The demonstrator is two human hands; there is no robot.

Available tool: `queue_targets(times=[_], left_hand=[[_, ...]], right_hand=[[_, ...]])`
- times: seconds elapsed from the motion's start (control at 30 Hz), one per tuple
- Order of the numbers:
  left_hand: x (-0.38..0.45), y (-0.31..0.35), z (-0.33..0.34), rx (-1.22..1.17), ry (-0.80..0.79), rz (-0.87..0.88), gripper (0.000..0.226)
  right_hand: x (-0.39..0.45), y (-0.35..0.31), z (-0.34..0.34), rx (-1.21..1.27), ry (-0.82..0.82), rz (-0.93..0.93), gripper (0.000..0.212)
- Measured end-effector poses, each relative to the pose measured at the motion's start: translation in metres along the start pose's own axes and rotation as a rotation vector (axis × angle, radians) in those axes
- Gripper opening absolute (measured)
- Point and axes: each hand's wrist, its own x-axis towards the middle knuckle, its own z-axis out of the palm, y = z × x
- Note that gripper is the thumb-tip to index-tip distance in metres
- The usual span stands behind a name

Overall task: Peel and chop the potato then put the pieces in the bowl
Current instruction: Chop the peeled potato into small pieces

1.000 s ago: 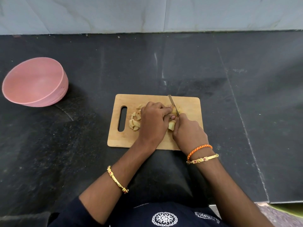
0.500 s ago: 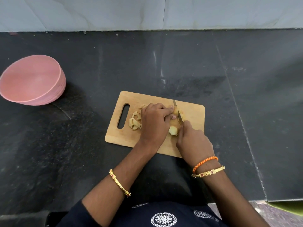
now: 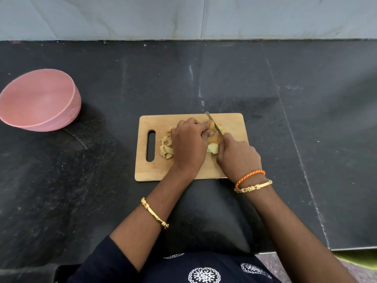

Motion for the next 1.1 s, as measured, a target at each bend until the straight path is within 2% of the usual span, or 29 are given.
queue_targets(times=[0.2, 0.3, 0.37, 0.5, 0.67, 0.73, 0.93, 1.1], left_hand=[[-0.001, 0.002, 0.001, -0.017, 0.027, -0.016, 0.019], [0.001, 0.0, 0.001, -0.023, 0.02, -0.021, 0.018], [0.002, -0.001, 0.001, -0.032, 0.003, -0.02, 0.018], [0.003, -0.005, -0.004, -0.085, -0.047, -0.001, 0.019], [0.01, -0.004, -0.014, -0.057, -0.212, 0.01, 0.046], [0.019, 0.0, -0.016, -0.018, -0.28, 0.021, 0.046], [0.02, 0.002, -0.021, -0.032, -0.325, 0.024, 0.031], [0.002, 0.003, -0.024, 0.004, -0.246, 0.043, 0.029]], right_hand=[[-0.023, 0.007, -0.006, 0.08, -0.181, 0.081, 0.025], [-0.048, 0.015, -0.011, 0.119, -0.222, 0.111, 0.027], [-0.055, 0.02, -0.016, 0.165, -0.186, 0.113, 0.028], [-0.033, 0.013, -0.016, 0.285, 0.011, 0.062, 0.029], [-0.012, 0.003, 0.008, 0.299, 0.167, 0.103, 0.024], [-0.013, 0.004, 0.011, 0.282, 0.197, 0.096, 0.024], [-0.013, 0.008, 0.009, 0.3, 0.175, 0.04, 0.024], [-0.015, 0.013, 0.006, 0.337, 0.116, -0.01, 0.024]])
